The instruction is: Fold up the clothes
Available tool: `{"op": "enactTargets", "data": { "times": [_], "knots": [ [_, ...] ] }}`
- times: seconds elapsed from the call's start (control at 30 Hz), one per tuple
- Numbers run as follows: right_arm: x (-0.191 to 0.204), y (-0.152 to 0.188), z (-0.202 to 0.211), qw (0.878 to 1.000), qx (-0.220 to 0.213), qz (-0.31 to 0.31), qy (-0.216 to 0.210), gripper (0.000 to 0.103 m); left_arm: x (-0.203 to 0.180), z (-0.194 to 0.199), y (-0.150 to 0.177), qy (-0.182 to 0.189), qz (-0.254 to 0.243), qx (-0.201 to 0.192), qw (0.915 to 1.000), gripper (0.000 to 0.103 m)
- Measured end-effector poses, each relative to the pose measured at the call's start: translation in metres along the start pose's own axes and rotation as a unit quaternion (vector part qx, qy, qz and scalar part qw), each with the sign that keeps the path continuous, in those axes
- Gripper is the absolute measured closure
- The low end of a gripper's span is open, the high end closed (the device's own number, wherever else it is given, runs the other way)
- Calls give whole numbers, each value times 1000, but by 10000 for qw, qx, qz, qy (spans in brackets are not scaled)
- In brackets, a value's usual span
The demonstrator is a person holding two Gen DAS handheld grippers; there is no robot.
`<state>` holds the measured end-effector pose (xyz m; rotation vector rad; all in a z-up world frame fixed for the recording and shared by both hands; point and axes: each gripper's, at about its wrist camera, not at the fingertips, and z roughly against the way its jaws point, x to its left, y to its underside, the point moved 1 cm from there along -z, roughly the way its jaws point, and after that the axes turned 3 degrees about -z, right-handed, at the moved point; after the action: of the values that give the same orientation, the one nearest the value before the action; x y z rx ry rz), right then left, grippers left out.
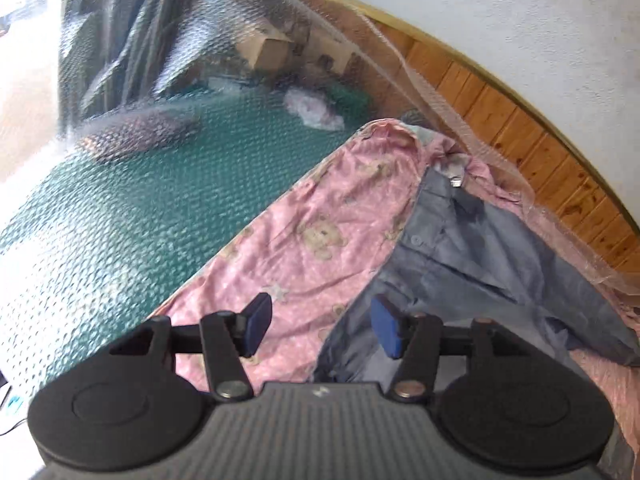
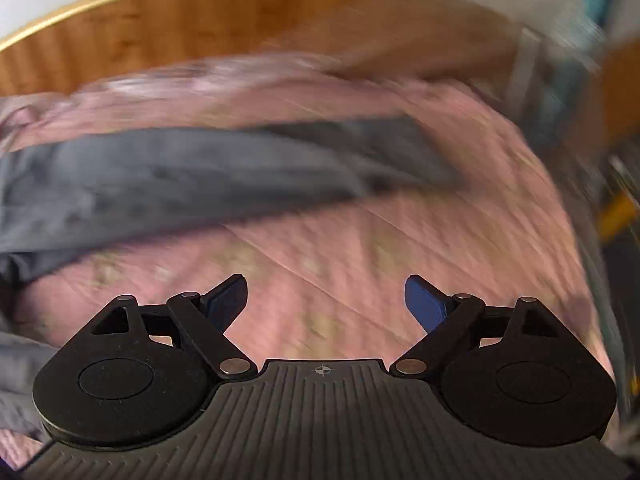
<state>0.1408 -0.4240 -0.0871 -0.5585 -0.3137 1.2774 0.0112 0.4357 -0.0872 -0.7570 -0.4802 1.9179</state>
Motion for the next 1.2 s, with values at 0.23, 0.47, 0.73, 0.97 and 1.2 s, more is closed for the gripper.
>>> {"op": "enactTargets", "data": {
  "times": [0.23,0.47,0.73,0.97,1.2],
  "knots": [
    [-172,124,37,9800,365,-1844,648,14,-154,-69,0,1360,-1284,435,9814,44],
    [-189,152,-23,9876,370,-1527,-51,13,-259,-114,59,1598,-1644,1235,9655,42],
    [-162,143,-99,9930,648,-898,-423,20,-293,-117,109,1103,-1873,1767,9600,42],
    [-158,124,-65,9972,261,-417,-565,93,-282,-111,122,531,-1460,1715,9729,40],
    [-161,25,74,9647,-2084,209,-1594,97,-222,-115,138,-576,-269,1440,9875,40]
  ]
}}
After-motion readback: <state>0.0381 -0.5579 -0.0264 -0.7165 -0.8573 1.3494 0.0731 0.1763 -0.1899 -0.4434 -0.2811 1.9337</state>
